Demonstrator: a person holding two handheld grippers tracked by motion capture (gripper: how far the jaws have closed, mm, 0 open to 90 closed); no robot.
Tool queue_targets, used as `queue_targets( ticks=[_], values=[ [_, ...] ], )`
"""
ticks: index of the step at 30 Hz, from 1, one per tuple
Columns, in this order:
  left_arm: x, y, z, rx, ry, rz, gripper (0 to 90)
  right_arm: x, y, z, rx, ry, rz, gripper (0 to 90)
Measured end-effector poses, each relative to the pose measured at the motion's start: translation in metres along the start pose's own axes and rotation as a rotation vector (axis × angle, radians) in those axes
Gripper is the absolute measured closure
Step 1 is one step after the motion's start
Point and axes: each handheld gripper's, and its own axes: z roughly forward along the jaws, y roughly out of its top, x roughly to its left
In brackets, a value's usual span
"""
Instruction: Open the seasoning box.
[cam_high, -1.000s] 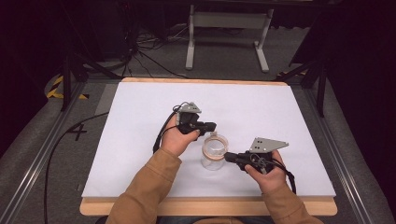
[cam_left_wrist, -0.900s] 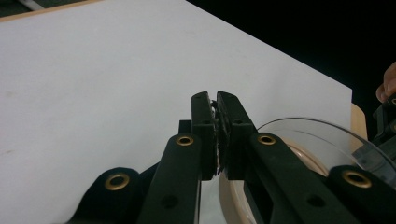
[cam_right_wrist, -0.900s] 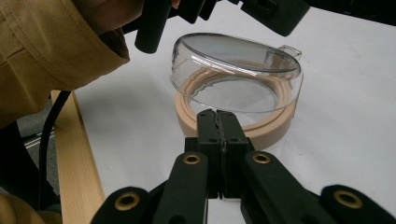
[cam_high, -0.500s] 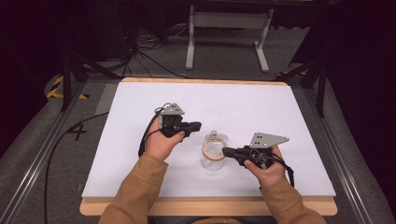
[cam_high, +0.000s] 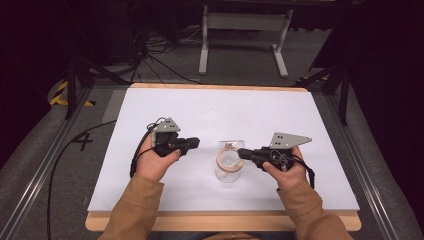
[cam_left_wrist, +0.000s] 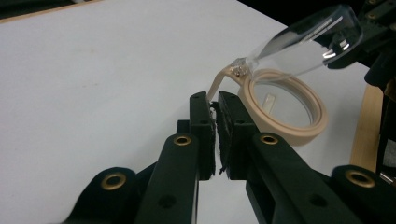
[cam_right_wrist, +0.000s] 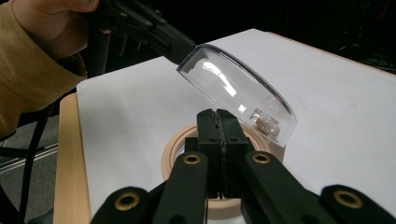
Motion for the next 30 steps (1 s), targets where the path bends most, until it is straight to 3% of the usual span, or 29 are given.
queue_targets(
  ticks=[8, 9, 16, 20, 23, 27, 30],
  values=[
    [0.005, -0.012, -0.014, 0.043, 0.02, -0.013, 83.3, -0.007, 0.006, 0.003, -0.012, -0.003, -0.005, 90.0],
    [0.007, -0.015, -0.016, 0.057, 0.021, -0.032, 83.2, -0.008, 0.006, 0.003, -0.016, -0.004, -0.006, 90.0],
    [0.014, -0.026, -0.021, 0.143, 0.047, -0.037, 82.1, -0.015, 0.009, 0.003, -0.02, -0.016, -0.002, 90.0],
    [0.018, -0.031, -0.023, 0.186, 0.05, -0.065, 81.2, -0.02, 0.008, 0.004, -0.029, -0.019, 0.013, 90.0],
    [0.024, -0.036, -0.024, 0.235, 0.089, -0.099, 80.9, -0.023, 0.009, 0.003, -0.043, -0.028, 0.031, 90.0],
    [0.027, -0.039, -0.025, 0.237, 0.091, -0.121, 80.8, -0.025, 0.008, 0.002, -0.044, -0.044, 0.04, 90.0],
    [0.028, -0.038, -0.025, 0.235, 0.084, -0.111, 80.3, -0.026, 0.009, 0.0, -0.053, -0.051, 0.041, 90.0]
  ],
)
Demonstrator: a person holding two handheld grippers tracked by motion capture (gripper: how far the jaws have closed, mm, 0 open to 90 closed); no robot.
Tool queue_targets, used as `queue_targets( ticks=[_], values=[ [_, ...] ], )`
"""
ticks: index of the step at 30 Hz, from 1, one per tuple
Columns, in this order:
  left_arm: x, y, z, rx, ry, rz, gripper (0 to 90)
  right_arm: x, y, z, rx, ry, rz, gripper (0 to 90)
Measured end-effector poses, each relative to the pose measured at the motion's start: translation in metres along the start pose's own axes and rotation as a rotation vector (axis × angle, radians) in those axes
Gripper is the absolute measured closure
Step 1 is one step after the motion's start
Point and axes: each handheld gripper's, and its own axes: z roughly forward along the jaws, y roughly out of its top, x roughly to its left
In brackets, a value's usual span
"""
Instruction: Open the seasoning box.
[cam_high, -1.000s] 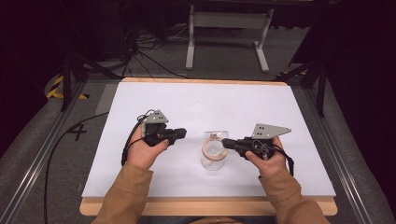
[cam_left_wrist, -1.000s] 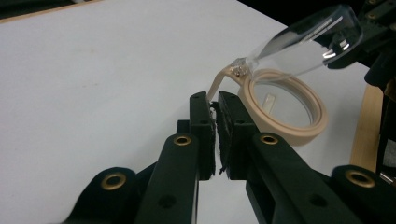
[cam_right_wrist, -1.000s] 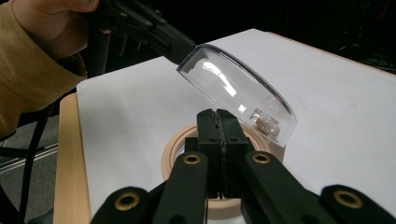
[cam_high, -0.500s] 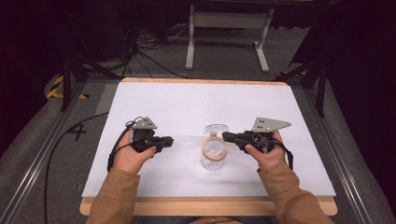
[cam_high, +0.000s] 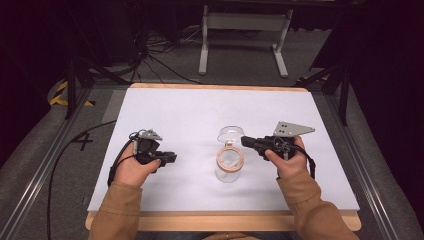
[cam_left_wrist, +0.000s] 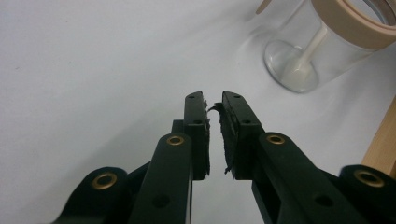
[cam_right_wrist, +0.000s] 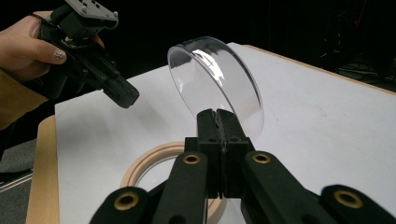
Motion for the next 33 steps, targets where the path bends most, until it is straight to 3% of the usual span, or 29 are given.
queue_targets(
  ticks=[12, 23, 33],
  values=[
    [-0.006, 0.005, 0.0, -0.014, -0.025, 0.028, 77.4, 0.002, 0.002, -0.007, -0.004, 0.001, -0.011, 90.0],
    [-0.006, 0.011, -0.006, -0.044, -0.054, 0.065, 71.3, -0.005, 0.007, -0.032, -0.008, -0.03, -0.013, 86.4],
    [0.001, 0.017, -0.008, -0.067, -0.046, 0.071, 65.0, -0.024, 0.003, -0.067, 0.005, -0.122, 0.024, 77.5]
  ],
)
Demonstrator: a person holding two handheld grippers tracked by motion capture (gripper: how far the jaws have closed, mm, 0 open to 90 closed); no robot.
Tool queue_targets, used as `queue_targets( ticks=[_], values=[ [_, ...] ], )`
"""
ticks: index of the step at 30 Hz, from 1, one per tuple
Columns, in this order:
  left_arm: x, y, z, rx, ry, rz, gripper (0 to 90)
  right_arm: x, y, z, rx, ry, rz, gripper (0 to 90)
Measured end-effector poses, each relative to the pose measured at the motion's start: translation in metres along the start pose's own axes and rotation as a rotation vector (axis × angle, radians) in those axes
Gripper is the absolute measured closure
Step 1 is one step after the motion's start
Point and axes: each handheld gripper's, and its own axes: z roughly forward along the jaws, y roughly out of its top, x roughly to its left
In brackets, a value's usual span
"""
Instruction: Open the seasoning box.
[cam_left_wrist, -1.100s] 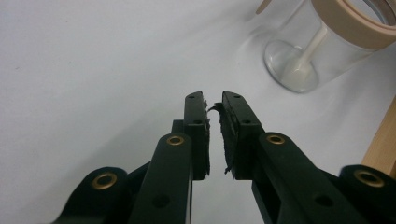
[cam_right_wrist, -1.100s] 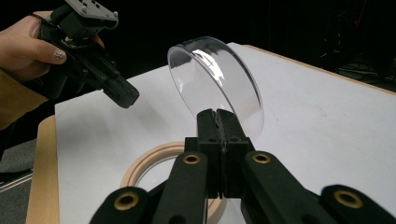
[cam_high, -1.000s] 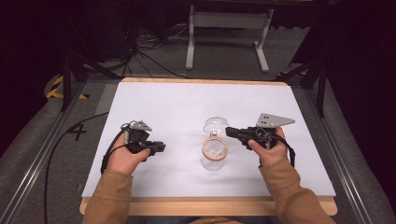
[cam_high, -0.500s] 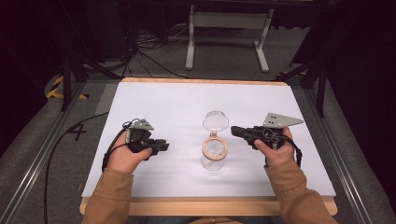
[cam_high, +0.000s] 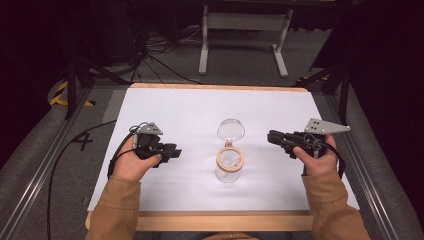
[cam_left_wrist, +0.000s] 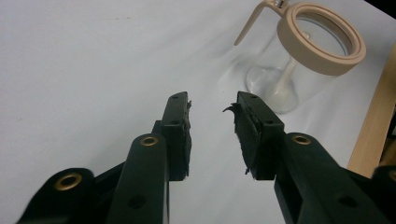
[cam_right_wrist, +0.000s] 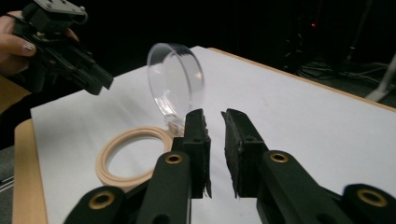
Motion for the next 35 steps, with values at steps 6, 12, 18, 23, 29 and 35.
queue_targets(
  ticks=[6, 12, 18, 23, 29, 35],
  values=[
    [0.008, -0.001, 0.006, 0.024, 0.032, -0.016, 61.7, -0.021, -0.009, -0.014, 0.071, -0.078, 0.031, 65.7],
    [0.018, -0.004, 0.014, 0.046, 0.072, -0.022, 59.1, -0.043, -0.026, -0.018, 0.151, -0.164, 0.061, 56.6],
    [0.029, -0.011, 0.02, 0.049, 0.093, -0.038, 55.0, -0.061, -0.044, -0.015, 0.202, -0.206, 0.095, 50.2],
    [0.037, -0.018, 0.027, 0.053, 0.112, -0.041, 51.0, -0.077, -0.061, -0.012, 0.241, -0.239, 0.15, 46.1],
    [0.043, -0.024, 0.034, 0.067, 0.12, -0.047, 45.7, -0.09, -0.08, -0.006, 0.288, -0.264, 0.198, 43.5],
    [0.044, -0.026, 0.041, 0.071, 0.122, -0.045, 38.5, -0.094, -0.085, -0.003, 0.292, -0.279, 0.206, 41.9]
  ],
)
